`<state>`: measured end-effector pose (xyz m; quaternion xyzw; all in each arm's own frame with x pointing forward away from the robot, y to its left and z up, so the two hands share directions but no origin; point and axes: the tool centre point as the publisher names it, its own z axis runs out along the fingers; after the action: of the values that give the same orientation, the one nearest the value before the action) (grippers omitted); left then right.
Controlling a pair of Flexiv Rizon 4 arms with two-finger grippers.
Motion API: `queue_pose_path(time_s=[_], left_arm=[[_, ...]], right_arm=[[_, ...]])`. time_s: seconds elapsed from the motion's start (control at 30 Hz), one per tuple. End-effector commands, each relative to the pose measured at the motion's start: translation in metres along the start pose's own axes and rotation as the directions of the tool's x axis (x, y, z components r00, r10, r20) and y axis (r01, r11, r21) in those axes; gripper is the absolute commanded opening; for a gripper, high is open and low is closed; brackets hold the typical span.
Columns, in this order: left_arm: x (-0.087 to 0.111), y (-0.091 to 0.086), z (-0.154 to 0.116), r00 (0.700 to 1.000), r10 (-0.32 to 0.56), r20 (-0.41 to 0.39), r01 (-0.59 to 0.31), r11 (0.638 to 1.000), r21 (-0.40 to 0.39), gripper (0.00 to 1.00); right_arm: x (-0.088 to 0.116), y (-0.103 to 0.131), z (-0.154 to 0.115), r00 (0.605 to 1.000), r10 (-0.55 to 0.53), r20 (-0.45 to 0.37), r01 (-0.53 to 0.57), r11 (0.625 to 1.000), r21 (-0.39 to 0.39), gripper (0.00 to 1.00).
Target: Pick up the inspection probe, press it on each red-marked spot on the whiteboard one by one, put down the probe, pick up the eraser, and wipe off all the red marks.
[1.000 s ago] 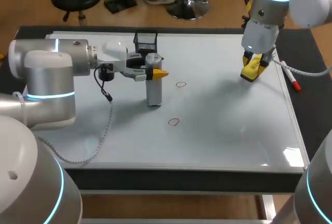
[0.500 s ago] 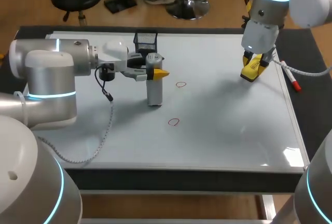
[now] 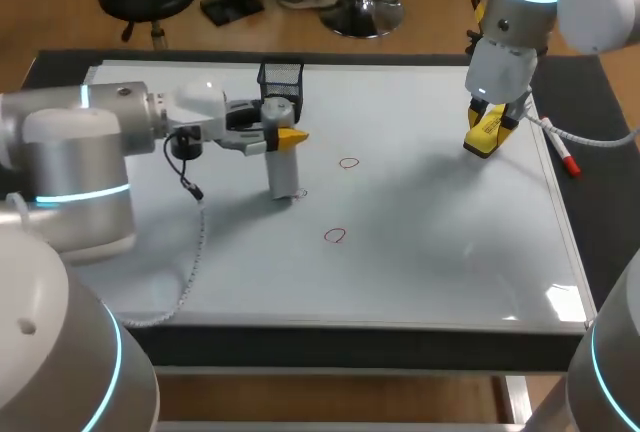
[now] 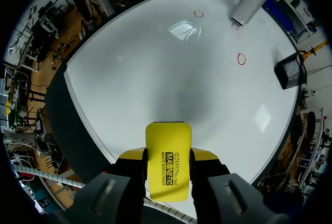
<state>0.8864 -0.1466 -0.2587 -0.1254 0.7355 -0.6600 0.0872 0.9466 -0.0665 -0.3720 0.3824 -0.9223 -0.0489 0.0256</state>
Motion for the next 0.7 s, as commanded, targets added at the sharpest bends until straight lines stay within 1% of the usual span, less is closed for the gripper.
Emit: queue_pose_path(time_s=[0.03,0.3,0.43,0.63,0.7], left_arm=[[0.009,-0.008,-0.031,0.997,0.014,0.070,-0.015,1.000,0.013,0.00],[0.005,-0.014,-0.079,0.986,0.020,0.167,-0.024,0.999,0.022,0.00],[0.002,-0.012,-0.101,0.977,0.028,0.211,-0.032,0.999,0.015,0.00],[0.002,-0.009,-0.136,0.955,0.034,0.293,-0.034,0.999,-0.006,0.00],[0.002,-0.007,-0.148,0.945,0.026,0.326,-0.027,1.000,-0.002,0.00]], right_arm=[[0.000,-0.001,-0.001,1.000,-0.001,-0.002,0.002,1.000,0.002,0.00],[0.000,-0.001,-0.001,1.000,-0.001,-0.002,0.002,1.000,0.002,0.00],[0.000,-0.001,-0.001,1.000,-0.001,-0.002,0.002,1.000,0.002,0.00],[0.000,-0.001,-0.001,1.000,-0.001,-0.002,0.002,1.000,0.002,0.00],[0.000,-0.001,-0.001,1.000,-0.001,-0.002,0.002,1.000,0.002,0.00]])
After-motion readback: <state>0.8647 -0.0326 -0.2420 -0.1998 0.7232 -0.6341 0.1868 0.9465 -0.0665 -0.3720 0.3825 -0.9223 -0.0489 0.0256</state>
